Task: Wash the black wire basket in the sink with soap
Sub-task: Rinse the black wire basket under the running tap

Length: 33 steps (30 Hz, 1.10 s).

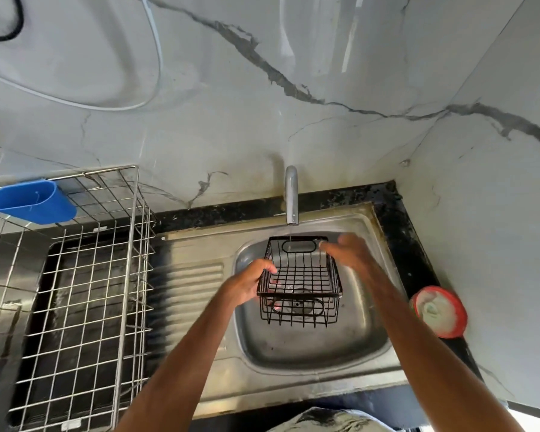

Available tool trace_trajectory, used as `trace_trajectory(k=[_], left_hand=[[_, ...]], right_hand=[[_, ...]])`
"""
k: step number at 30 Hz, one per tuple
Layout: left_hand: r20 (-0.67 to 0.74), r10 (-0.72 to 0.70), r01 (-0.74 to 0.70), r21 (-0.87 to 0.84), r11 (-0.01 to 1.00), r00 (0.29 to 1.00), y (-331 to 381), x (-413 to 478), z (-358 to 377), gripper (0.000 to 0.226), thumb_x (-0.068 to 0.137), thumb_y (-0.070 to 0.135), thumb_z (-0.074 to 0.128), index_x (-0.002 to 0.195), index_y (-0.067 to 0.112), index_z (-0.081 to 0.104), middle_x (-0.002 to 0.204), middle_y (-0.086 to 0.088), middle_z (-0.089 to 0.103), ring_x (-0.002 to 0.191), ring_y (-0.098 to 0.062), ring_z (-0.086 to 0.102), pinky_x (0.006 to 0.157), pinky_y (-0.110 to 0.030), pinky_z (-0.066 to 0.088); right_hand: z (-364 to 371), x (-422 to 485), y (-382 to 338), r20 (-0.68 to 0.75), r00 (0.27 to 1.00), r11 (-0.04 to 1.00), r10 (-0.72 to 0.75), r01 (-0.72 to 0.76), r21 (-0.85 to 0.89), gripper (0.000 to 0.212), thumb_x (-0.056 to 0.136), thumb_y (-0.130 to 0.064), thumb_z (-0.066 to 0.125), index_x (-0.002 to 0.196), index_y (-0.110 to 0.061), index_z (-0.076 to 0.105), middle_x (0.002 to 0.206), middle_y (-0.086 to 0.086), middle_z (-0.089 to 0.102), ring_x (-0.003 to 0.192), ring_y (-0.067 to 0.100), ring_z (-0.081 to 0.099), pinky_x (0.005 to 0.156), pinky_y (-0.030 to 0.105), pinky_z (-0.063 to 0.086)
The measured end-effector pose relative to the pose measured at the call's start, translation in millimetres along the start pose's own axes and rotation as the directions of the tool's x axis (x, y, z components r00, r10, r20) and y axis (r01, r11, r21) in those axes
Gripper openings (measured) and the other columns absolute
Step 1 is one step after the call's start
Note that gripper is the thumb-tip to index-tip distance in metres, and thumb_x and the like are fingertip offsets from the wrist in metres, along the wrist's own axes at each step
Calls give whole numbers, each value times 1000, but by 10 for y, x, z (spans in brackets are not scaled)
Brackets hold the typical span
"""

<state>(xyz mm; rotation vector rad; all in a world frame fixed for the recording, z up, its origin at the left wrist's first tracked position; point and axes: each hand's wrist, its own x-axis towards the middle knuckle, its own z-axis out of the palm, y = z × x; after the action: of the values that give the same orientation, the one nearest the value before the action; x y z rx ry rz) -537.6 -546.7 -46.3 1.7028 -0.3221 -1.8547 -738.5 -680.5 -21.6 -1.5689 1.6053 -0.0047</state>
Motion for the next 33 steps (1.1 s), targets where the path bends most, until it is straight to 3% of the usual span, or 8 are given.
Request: trace_trajectory(k=[2, 5, 10, 16, 22, 26, 30, 33], left_hand=[[-16, -22, 23, 68, 997, 1000, 16, 55, -28, 11, 97, 18, 53, 107, 13, 51, 104, -11, 57, 102, -26, 59, 86, -48, 51], [-13, -53, 54, 143, 988, 999, 32, 79, -63, 14, 98, 22, 52, 112, 18, 52, 112, -11, 63, 102, -24, 61, 94, -53, 47], [4, -49, 48, 110, 993, 999, 84, 103, -105, 11, 98, 22, 52, 109, 20, 52, 114, -13, 64, 105, -28, 63, 103, -61, 49], [17, -83, 81, 110, 991, 996, 153, 103, -146, 27, 92, 24, 57, 118, 15, 54, 133, -20, 58, 122, -35, 60, 100, -70, 48], [54, -80, 69, 173, 983, 995, 149, 81, -111, 38, 92, 27, 57, 128, 16, 50, 134, -21, 56, 115, -35, 60, 107, -71, 42], [42, -72, 62, 199, 978, 997, 194, 65, -110, 46, 82, 34, 63, 124, 21, 48, 148, -23, 49, 126, -39, 57, 108, -73, 39], [-29, -79, 83, 137, 987, 996, 246, 67, -152, 43, 89, 26, 62, 128, 17, 48, 124, -20, 56, 124, -41, 62, 100, -69, 49], [-39, -89, 94, 149, 984, 995, 278, 55, -202, 48, 92, 24, 60, 136, 15, 43, 120, -19, 59, 122, -42, 63, 102, -68, 49]], right_hand=[[-17, 161, -201, -119, 983, 986, -140, 150, 73, 13, 95, -15, 61, 100, -4, 66, 85, 5, 62, 84, 22, 58, 65, 20, 46], [130, 298, -471, 326, 944, 800, -49, -158, 579, 27, 103, -7, 46, 113, 10, 63, 106, 24, 71, 102, 34, 69, 95, 37, 56], [426, 473, -629, 560, 827, 651, -53, -397, 648, 43, 110, -19, 35, 121, 15, 58, 113, 34, 68, 107, 41, 70, 96, 44, 57], [550, 606, -639, 466, 885, 888, 19, -228, 398, 29, 105, -9, 49, 122, 12, 61, 118, 27, 68, 103, 33, 69, 98, 41, 55], [611, 710, -557, 463, 886, 974, -20, -88, 210, 21, 102, -10, 54, 112, 4, 67, 118, 21, 71, 95, 24, 70, 97, 38, 55], [593, 736, -456, 487, 864, 925, -126, -75, 374, 23, 104, -13, 53, 107, 2, 69, 115, 22, 72, 104, 30, 72, 99, 41, 55], [569, 820, -367, 537, 842, 997, -53, 16, 74, 29, 105, -13, 50, 120, 5, 66, 118, 19, 71, 107, 29, 71, 95, 37, 57], [488, 829, -338, 448, 886, 970, -123, 203, -135, 14, 96, -5, 65, 106, 2, 71, 100, 15, 75, 74, 9, 75, 66, 21, 59]])
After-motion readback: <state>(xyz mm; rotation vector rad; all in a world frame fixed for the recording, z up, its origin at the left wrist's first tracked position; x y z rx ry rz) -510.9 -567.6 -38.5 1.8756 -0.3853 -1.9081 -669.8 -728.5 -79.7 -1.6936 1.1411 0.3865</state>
